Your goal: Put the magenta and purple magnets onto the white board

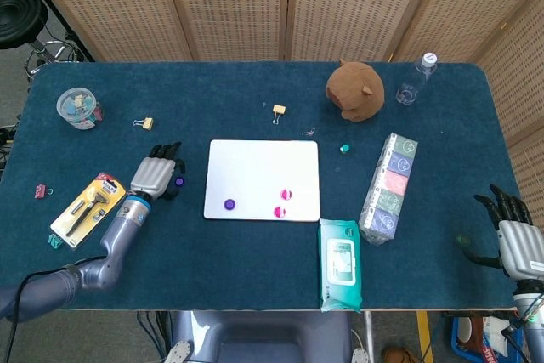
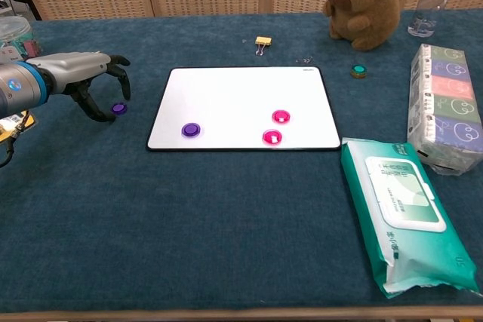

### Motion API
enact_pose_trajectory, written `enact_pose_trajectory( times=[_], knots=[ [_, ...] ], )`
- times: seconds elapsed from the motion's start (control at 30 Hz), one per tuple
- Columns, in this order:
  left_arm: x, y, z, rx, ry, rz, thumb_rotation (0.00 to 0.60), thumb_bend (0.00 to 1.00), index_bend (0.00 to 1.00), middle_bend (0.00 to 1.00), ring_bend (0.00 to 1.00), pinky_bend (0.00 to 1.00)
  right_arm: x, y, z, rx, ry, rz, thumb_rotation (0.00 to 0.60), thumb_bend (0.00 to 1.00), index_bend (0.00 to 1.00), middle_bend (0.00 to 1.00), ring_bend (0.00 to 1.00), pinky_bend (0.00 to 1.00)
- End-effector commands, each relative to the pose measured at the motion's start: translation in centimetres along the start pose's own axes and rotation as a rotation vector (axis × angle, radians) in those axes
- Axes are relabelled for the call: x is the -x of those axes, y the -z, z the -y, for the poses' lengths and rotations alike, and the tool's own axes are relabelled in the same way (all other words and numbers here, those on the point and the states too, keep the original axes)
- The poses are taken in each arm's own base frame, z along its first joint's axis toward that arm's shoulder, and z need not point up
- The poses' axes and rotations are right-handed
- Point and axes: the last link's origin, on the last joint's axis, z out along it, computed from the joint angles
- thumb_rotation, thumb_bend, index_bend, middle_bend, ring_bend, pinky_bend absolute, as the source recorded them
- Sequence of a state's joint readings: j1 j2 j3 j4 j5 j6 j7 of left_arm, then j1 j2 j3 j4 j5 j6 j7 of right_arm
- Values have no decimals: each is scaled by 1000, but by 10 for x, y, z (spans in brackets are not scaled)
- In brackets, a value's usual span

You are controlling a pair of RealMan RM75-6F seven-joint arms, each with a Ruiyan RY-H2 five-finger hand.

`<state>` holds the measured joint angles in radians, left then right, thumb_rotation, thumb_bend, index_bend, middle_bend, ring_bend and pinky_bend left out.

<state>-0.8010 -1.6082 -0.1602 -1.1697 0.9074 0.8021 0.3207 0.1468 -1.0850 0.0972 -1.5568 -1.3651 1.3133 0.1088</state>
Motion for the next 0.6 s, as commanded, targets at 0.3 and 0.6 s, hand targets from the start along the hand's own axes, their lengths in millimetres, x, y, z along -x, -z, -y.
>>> enact_pose_trajectory(
  times=[0.3,0.6],
  knots=[
    [2,-1,0,1,-10,1,600,307,525,0,0,0,0,0,0,2,-2,3,600,0,144,0,0,0],
    [1,-1,2,-6,-14,-5,600,334,575,0,0,0,0,0,-1,3,-5,3,600,0,144,0,0,0]
  ],
)
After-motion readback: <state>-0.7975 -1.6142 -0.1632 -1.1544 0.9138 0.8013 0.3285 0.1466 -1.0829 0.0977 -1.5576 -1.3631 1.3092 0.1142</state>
